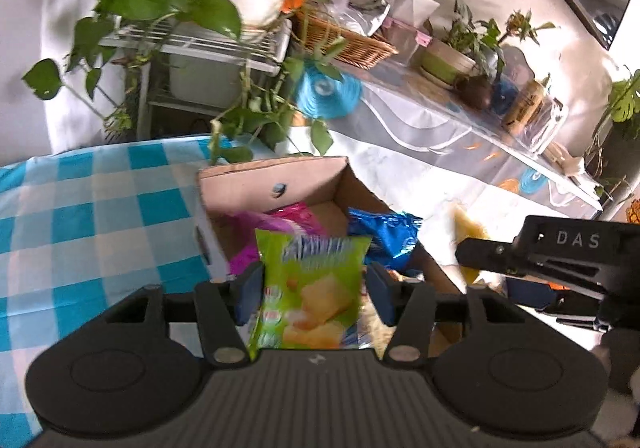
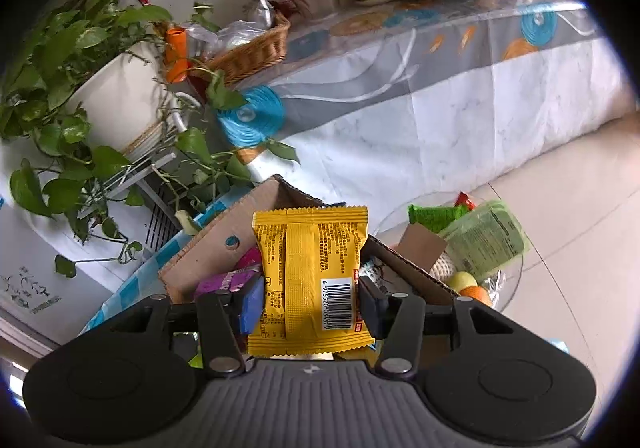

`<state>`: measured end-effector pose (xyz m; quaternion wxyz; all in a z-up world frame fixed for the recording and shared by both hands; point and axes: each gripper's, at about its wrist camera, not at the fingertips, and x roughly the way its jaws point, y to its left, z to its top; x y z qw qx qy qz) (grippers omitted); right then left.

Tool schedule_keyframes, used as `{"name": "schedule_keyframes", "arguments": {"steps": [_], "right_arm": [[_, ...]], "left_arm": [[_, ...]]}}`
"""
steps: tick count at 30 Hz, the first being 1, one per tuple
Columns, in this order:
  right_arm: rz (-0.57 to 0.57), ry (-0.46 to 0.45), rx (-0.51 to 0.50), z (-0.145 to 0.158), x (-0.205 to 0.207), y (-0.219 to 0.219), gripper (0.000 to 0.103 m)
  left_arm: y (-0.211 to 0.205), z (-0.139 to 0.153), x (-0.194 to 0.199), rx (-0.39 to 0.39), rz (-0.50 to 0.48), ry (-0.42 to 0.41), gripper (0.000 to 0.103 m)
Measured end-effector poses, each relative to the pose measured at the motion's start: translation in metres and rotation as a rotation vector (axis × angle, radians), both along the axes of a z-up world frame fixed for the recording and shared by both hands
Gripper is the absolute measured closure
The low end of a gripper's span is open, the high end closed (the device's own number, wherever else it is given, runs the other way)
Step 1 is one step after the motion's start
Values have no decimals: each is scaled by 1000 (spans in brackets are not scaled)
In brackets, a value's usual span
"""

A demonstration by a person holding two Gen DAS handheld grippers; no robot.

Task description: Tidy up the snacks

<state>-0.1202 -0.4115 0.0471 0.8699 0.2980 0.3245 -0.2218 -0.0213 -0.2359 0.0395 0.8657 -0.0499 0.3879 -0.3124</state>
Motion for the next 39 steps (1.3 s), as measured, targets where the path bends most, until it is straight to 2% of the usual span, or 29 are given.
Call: {"name": "schedule_keyframes", "arguments": {"steps": [3, 7, 17, 21, 30, 39], "right_arm": [[-12, -7, -1, 1, -2, -1, 39], [-22, -14, -4, 2, -6, -2, 37], [-24, 6, -19, 2, -6, -3, 29], [-25, 19, -44, 3, -5, -1, 23], [-7, 67, -92, 2, -3, 2, 14], [28, 149, -208, 1, -1, 11, 10]], "left_arm": [[-7, 4, -6, 40, 9, -21, 19], [-12, 9, -13, 96, 11, -52, 13], [-6, 15, -19, 215, 70, -44, 12], [-4, 17, -23, 255, 85, -44, 10], [1, 23, -26, 297, 125, -47, 6], [0, 28, -23, 346, 150, -42, 4]]}}
